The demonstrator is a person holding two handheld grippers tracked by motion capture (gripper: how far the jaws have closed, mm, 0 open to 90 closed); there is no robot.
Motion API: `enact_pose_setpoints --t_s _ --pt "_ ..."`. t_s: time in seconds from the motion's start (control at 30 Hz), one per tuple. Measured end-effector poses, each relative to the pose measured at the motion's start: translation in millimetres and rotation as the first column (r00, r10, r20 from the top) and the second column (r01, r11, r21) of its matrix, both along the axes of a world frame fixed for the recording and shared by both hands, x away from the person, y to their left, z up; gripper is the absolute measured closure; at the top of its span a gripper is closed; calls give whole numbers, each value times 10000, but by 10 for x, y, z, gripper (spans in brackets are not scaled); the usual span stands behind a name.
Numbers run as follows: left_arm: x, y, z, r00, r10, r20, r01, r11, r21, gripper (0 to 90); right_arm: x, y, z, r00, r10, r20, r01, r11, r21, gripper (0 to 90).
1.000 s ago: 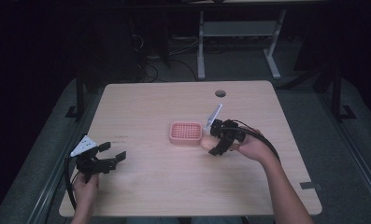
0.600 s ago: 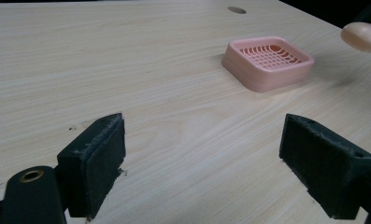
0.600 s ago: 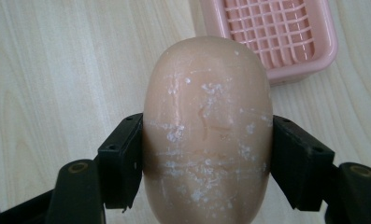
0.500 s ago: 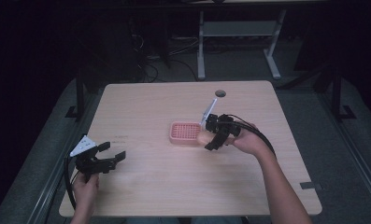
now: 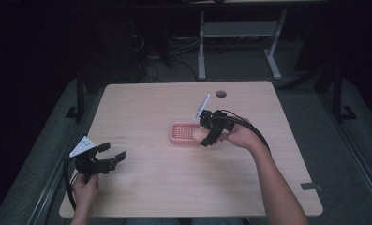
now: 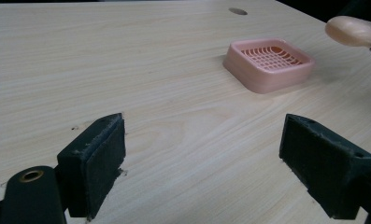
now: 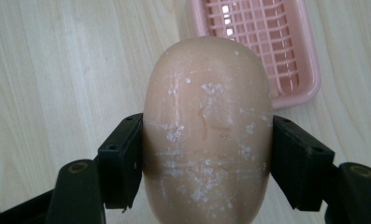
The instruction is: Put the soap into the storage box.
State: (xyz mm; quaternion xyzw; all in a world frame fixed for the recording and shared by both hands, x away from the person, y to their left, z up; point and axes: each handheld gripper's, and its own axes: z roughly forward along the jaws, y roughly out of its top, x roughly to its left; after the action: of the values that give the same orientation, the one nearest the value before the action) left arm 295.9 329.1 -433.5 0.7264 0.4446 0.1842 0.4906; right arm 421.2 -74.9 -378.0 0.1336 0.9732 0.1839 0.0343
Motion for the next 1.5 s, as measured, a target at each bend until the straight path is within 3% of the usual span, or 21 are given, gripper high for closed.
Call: enact_pose_setpoints --t_s 0.5,0.83,0.93,1.23,1.5 --pt "3 -2 1 10000 -42 17 42 10000 -34 142 170 180 24 9999 149 -78 -151 9996 -250 319" --pt "3 -1 2 10000 -34 0 34 10000 -51 143 276 241 55 9998 111 -144 -113 9999 -89 319" --pt "3 -1 3 10000 -36 14 36 10000 -44 142 302 273 61 9999 117 -99 -120 9995 -286 319" --pt "3 -1 4 10000 -21 2 21 9999 -100 142 408 392 106 10000 92 -7 -93 9997 -246 319" --pt "5 -4 4 10000 -53 4 53 10000 -80 142 489 480 50 9999 109 -41 -110 9993 -365 318"
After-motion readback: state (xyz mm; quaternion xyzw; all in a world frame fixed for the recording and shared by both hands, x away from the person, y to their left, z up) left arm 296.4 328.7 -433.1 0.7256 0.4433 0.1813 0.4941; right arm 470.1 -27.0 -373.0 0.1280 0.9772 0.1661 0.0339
